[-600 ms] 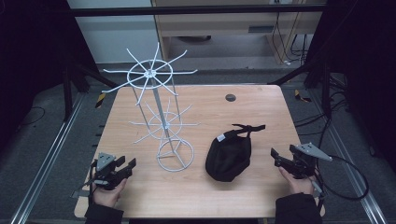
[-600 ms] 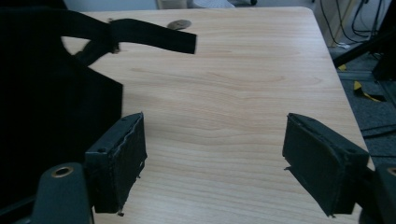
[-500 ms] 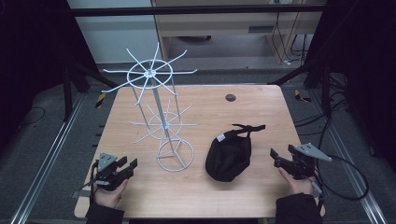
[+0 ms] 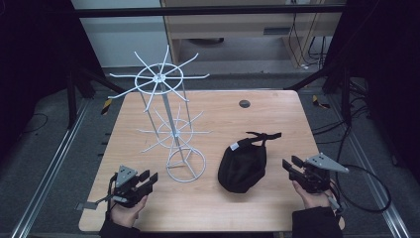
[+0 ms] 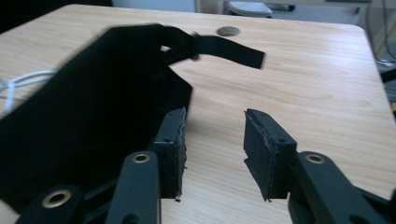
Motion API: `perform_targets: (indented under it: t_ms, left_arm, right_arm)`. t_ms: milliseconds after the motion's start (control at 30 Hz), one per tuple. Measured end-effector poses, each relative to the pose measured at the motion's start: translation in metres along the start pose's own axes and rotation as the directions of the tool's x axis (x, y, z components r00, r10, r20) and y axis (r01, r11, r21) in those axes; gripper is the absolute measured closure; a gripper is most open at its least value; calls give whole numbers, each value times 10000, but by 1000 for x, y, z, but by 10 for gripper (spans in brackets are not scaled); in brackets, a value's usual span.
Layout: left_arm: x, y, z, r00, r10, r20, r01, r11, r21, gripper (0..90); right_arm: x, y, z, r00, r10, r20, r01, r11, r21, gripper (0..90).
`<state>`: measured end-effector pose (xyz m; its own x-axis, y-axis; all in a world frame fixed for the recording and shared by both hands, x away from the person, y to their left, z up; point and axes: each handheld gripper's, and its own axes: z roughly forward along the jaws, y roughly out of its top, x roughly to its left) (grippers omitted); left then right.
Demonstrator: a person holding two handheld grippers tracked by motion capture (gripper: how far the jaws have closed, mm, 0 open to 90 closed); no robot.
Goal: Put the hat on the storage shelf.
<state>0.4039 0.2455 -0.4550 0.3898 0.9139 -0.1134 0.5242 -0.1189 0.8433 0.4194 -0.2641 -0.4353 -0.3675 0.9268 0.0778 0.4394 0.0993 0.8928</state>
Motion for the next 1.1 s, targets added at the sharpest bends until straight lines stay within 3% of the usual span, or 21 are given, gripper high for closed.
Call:
perform_targets:
  t_ms: [233,433,700,900,1100]
  left_arm:
    - [-21,3,4,9979,438,485,-447,9988,182,660]
    - [-43,6,9,9937,726,855,-746,9970,200,656]
    - [-71,6,22,9868,1138,1152,-1179,9926,289,621]
    - [-91,8,34,9814,1445,1263,-1498,9882,332,595]
    - [-105,9,47,9760,1651,1418,-1726,9841,418,564]
  right_arm:
    - [13,18,-9,9974,-276,-668,268,9996,-128,617]
    - [21,33,-17,9932,-229,-1146,189,9992,-354,620]
    - [42,46,-10,9858,-549,-1589,499,9981,-355,559]
    - [53,44,2,9845,-647,-1629,655,9979,-3,510]
    - [55,34,9,9841,-628,-1659,702,9968,395,503]
